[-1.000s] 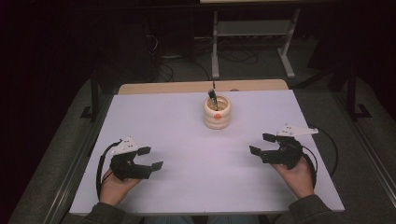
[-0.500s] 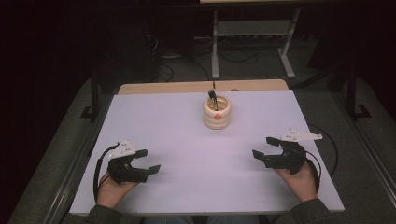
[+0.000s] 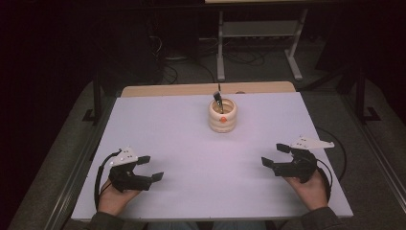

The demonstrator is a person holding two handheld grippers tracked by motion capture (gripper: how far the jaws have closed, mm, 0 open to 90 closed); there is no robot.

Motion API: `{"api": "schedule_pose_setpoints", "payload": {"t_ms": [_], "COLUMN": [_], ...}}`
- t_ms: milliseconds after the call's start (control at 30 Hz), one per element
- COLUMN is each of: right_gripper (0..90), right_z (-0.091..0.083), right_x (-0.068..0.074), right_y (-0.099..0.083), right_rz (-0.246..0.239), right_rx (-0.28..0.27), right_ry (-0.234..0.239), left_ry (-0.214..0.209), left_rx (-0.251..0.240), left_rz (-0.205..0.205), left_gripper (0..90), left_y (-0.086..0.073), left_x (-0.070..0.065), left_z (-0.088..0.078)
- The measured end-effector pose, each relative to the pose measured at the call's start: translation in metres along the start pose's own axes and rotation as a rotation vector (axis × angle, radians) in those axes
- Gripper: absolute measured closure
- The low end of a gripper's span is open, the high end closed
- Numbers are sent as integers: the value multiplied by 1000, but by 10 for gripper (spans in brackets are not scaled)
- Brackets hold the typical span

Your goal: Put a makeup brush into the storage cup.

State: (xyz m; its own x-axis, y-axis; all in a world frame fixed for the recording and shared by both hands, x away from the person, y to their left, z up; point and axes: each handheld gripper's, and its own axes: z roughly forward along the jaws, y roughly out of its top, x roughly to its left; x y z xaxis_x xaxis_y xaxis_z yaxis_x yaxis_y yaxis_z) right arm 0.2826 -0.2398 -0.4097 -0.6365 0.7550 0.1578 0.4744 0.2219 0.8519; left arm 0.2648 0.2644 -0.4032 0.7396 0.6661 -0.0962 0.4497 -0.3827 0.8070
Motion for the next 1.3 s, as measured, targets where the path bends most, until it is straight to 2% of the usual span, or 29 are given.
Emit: {"api": "schedule_pose_setpoints", "payload": {"t_ms": [300,600,667,867,933,1100,1233,1300], "right_gripper": [160,158,158,158,158,157,155,154], "right_z": [-4,-7,-8,-7,-7,-6,-9,-11], "right_x": [2,3,3,4,5,6,7,6], "right_y": [-6,-11,-12,-14,-14,-15,-15,-15], "right_rz": [-5,-5,-3,0,-1,-10,-18,-9], "right_rx": [7,3,1,5,9,7,-11,-17], "right_ry": [-8,-16,-17,-10,-9,-12,-11,-10], "left_ry": [6,10,7,10,6,4,0,1], "left_rx": [2,-5,7,1,-1,3,4,1], "left_rz": [4,-13,-10,-8,-20,-7,-12,1], "left_gripper": [189,190,192,191,191,191,191,191], "left_y": [-3,-8,-9,-11,-12,-13,-12,-11], "left_x": [0,0,0,2,2,2,1,1], "left_z": [-2,-2,-1,-2,-2,-1,0,0]}}
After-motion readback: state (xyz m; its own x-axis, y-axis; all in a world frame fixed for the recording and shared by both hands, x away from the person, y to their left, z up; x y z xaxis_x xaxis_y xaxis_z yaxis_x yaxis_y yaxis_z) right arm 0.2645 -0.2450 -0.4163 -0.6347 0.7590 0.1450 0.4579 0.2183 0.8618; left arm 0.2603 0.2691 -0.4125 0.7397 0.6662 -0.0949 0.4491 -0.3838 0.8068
